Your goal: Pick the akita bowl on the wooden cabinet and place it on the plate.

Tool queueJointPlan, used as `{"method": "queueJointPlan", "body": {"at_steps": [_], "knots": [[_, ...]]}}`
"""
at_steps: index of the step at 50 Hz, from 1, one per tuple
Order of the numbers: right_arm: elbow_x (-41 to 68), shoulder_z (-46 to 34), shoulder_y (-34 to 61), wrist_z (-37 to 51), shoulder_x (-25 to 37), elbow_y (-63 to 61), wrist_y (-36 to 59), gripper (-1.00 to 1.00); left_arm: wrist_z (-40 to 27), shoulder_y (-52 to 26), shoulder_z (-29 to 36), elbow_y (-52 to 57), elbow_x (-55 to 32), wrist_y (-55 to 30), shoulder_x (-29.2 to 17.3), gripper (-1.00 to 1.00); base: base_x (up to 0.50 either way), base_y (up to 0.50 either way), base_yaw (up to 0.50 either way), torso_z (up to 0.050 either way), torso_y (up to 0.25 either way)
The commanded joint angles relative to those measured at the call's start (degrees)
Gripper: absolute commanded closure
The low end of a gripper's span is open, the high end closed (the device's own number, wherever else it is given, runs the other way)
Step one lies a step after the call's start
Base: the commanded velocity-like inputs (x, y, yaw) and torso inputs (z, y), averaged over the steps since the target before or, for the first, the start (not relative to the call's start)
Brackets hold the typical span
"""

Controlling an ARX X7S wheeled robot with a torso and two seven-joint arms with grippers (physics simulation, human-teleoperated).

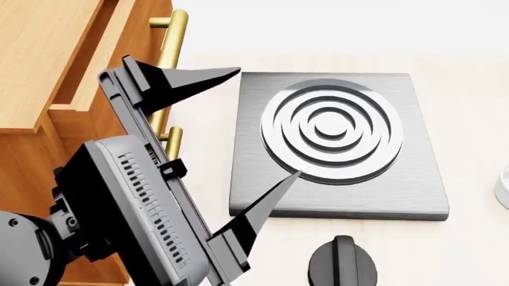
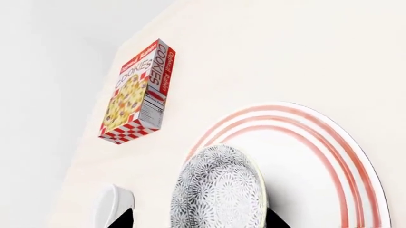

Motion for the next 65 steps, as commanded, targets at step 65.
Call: {"method": "queueJointPlan", "body": {"at_steps": [65], "knots": [[-17.95, 17.02, -12.54, 29.51, 35.79, -45.48, -11.03, -1.0, -1.11, 0.24, -1.29, 2.35, -0.86, -0.17, -1.81, -1.0, 0.0, 0.0, 0.0, 0.0, 0.0]]}}
